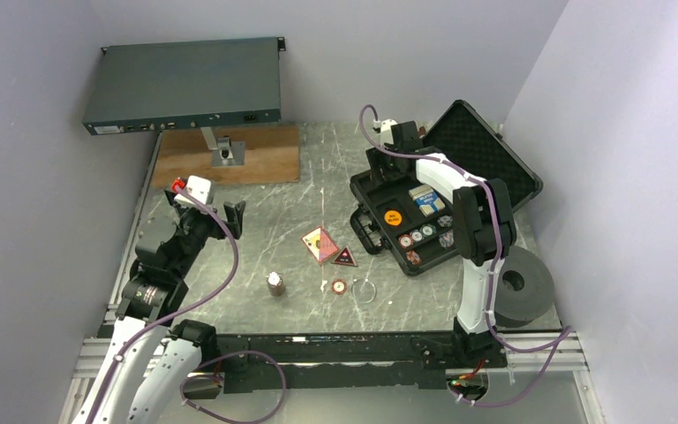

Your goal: Pack up texas hold em set

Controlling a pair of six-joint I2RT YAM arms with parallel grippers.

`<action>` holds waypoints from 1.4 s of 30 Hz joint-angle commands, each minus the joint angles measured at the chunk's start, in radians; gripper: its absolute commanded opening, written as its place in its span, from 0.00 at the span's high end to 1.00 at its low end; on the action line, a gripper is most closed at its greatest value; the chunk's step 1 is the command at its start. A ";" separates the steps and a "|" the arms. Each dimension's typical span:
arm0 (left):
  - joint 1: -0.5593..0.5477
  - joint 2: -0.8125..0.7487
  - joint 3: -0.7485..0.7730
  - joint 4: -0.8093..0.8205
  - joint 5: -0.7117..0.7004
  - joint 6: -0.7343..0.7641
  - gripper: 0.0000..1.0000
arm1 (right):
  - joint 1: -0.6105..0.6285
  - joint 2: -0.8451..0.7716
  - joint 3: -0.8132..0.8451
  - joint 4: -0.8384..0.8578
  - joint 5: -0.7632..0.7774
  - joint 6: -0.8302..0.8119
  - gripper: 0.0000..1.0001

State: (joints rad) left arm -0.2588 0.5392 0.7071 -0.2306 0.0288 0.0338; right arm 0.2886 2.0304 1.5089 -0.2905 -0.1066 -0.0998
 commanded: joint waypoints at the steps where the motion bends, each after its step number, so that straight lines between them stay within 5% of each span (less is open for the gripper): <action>1: -0.004 0.005 0.015 0.023 0.005 0.006 0.10 | -0.020 0.019 0.026 0.049 0.178 -0.068 0.92; 3: -0.005 0.007 0.014 0.023 0.005 0.007 0.10 | -0.020 0.017 0.017 0.064 0.210 -0.069 0.69; 6: -0.003 0.009 0.014 0.024 0.006 0.008 0.10 | -0.020 0.009 0.019 0.068 0.245 -0.069 0.49; 19: -0.004 0.016 0.015 0.023 0.014 0.008 0.10 | 0.027 -0.073 0.100 -0.013 0.281 -0.018 0.00; 24: -0.004 0.015 0.017 0.021 0.013 0.008 0.10 | 0.035 -0.115 0.086 -0.002 0.237 0.043 0.14; 28: -0.004 0.014 0.018 0.019 0.014 0.008 0.11 | 0.035 -0.142 0.045 0.046 0.124 0.121 0.52; 33: -0.004 0.008 0.017 0.017 0.013 0.009 0.11 | 0.035 -0.083 0.078 0.012 0.052 0.189 0.78; 42: -0.005 0.003 0.016 0.019 0.013 0.009 0.11 | 0.034 -0.016 0.086 0.004 -0.006 0.242 0.84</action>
State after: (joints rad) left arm -0.2588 0.5514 0.7071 -0.2306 0.0296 0.0345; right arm 0.3222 1.9972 1.5593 -0.2916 -0.0669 0.1017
